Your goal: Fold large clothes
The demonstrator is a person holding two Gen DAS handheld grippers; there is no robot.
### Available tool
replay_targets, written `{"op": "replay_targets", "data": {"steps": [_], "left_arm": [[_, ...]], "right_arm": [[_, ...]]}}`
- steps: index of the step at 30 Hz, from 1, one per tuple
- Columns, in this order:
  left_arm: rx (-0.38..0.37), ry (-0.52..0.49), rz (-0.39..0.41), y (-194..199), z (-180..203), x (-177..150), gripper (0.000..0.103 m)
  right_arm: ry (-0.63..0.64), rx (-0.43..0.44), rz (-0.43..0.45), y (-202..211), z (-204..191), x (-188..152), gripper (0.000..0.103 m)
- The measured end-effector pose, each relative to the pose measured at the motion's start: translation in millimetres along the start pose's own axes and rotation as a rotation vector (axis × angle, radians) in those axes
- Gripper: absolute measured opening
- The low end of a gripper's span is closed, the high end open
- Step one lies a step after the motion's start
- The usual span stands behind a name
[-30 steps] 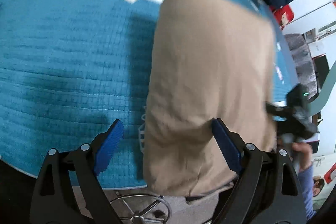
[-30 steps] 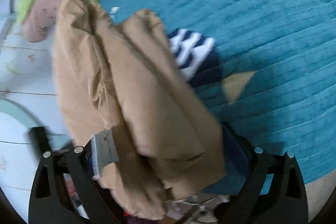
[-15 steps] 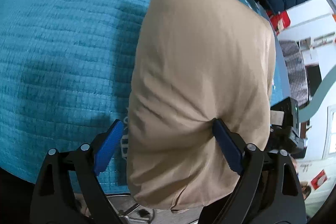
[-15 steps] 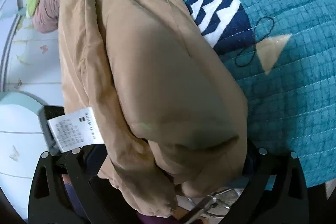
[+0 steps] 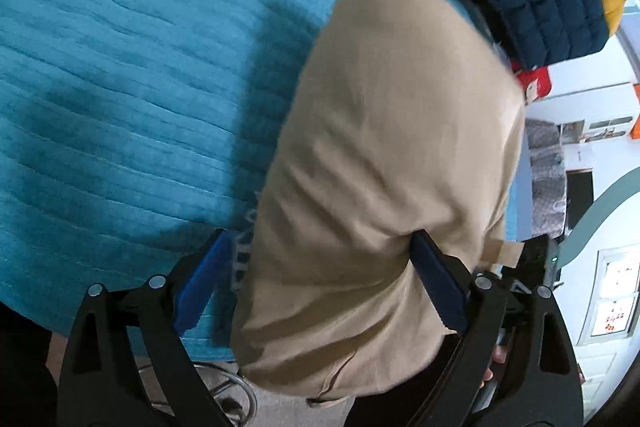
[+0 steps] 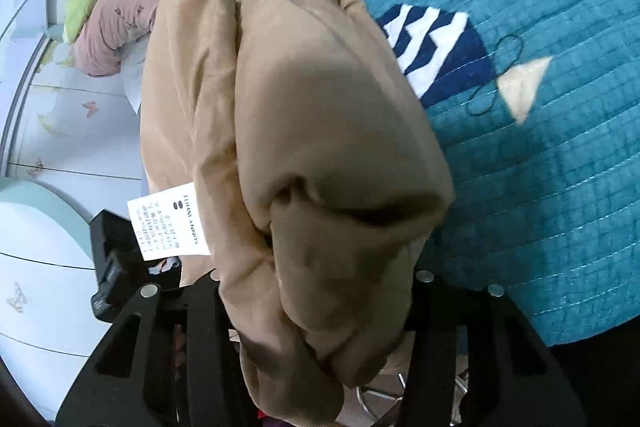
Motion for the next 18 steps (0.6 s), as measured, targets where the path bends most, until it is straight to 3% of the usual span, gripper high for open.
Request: {"op": "replay_targets", "data": {"steps": [5, 7, 11, 14, 18], "left_arm": [[-0.057, 0.095, -0.081, -16, 1, -18, 0.091], [-0.049, 0.034, -0.046, -21, 15, -22, 0.089], [-0.062, -0.097, -0.006, -12, 39, -19, 0.074], [-0.136, -0.101, 0.007, 12, 47, -6, 0.065], [-0.144, -0.18, 0.096, 51, 51, 20, 0.063]], "right_arm": [[-0.059, 0.007, 0.023, 7, 9, -6, 0.041], [-0.034, -0.006, 0.033, 7, -1, -9, 0.039], [0.035, -0.018, 0.052, 13, -35, -18, 0.035], [0.064, 0.017, 0.067, 20, -57, -19, 0.033], [0.122, 0.11, 0.07, 12, -101, -26, 0.033]]}}
Point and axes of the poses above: each gripper's, at about its wrist camera, not at the fingertips, and y roughly against the way its jaws point, z to its right, x to its top, the point moved 4 cm from there along -y, roughly the way its jaws point, and after that the axes turned 15 degrees about z, right-handed, at the moved point
